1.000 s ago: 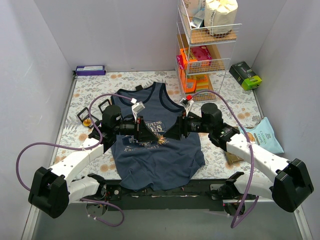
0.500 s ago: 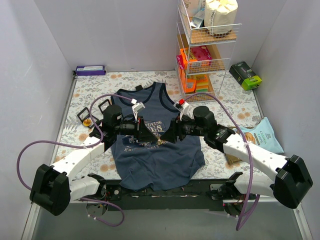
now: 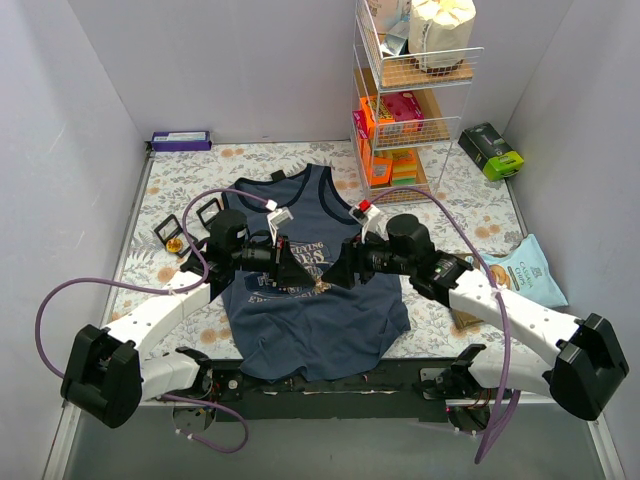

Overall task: Pin the brooch onto the clothing
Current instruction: Open the brooch.

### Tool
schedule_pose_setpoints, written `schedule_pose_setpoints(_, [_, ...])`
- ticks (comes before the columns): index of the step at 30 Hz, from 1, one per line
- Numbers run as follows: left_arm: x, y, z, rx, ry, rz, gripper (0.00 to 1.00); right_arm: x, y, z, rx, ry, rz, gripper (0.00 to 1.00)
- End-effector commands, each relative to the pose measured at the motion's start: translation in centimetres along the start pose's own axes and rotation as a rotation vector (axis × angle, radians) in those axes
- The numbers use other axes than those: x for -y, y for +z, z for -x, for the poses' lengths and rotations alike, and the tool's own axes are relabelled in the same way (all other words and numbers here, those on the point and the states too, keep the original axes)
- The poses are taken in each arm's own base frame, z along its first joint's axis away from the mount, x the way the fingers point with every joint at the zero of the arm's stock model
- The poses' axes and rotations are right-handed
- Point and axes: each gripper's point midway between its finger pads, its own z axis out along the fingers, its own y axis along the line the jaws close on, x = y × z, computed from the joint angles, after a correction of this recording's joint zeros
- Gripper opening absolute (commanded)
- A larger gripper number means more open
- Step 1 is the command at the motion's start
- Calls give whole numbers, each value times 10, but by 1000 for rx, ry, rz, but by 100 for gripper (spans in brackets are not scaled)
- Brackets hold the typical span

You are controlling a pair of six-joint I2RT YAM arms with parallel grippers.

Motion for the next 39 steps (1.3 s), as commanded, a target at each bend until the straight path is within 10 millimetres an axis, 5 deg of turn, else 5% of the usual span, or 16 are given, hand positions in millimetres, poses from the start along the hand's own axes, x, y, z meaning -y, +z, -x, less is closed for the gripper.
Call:
schedule_pose_setpoints(1, [28,-5,9,-3,125,-101,0,-22,-16,25,97,-57,90,68])
schedule_pose_setpoints(7, [29,-6,3,-34,136,-118,0,-55,-23,16,81,-73,292,69])
schedule_pose_setpoints(22, [34,-8,2,-36,141,-135,0,-44,-8,2,27,-23,289,64])
schedule_pose_setpoints(39, [37,-9,4,-34,143,-144,0,-33,2,-2,6,7,244,42])
